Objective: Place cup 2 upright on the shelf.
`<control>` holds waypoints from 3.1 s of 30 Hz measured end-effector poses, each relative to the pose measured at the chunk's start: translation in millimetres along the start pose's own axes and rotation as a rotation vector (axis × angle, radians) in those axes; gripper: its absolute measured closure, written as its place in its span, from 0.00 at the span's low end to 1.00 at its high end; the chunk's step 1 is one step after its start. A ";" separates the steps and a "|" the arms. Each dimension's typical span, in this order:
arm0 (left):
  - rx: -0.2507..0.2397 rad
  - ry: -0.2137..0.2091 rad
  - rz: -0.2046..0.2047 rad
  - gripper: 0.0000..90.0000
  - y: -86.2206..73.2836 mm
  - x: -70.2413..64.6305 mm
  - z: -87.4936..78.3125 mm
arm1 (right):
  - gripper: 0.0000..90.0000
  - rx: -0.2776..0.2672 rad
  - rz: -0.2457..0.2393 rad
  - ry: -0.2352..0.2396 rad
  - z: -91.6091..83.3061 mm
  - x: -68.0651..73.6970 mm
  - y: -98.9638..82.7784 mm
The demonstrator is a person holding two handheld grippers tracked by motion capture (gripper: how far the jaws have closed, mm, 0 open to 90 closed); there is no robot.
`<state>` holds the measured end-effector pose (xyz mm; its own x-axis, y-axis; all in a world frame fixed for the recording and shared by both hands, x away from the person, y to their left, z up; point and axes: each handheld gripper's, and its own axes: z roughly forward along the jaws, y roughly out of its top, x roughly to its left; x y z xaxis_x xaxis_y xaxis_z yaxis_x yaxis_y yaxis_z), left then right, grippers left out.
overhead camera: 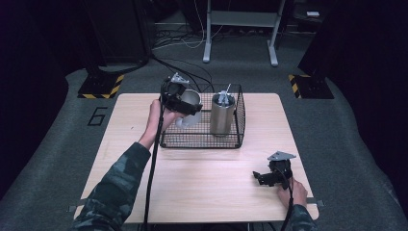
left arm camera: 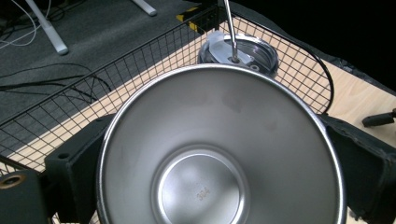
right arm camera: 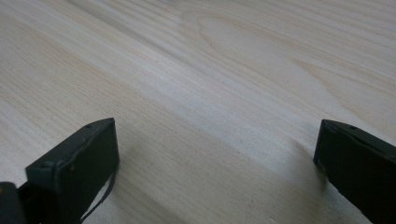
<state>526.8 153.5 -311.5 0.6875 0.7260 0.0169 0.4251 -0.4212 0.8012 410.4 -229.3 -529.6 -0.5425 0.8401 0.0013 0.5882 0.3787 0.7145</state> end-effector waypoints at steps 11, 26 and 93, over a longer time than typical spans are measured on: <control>0.020 0.020 -0.016 0.07 6.7 9.3 17.1 | 0.00 0.000 0.000 0.000 0.0 0.0 0.0; 0.054 0.035 -0.035 0.07 6.4 21.4 42.0 | 0.00 -0.002 0.005 -0.003 0.3 0.2 0.1; 0.267 0.025 -0.132 0.07 -42.9 52.3 132.4 | 0.00 -0.003 0.005 -0.003 0.3 0.4 0.2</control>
<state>622.5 137.6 -424.2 0.6027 0.7957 -0.0591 0.6517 -0.4482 0.6119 410.4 -228.8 -529.7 -0.5376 0.8432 0.0024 0.5892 0.3736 0.7164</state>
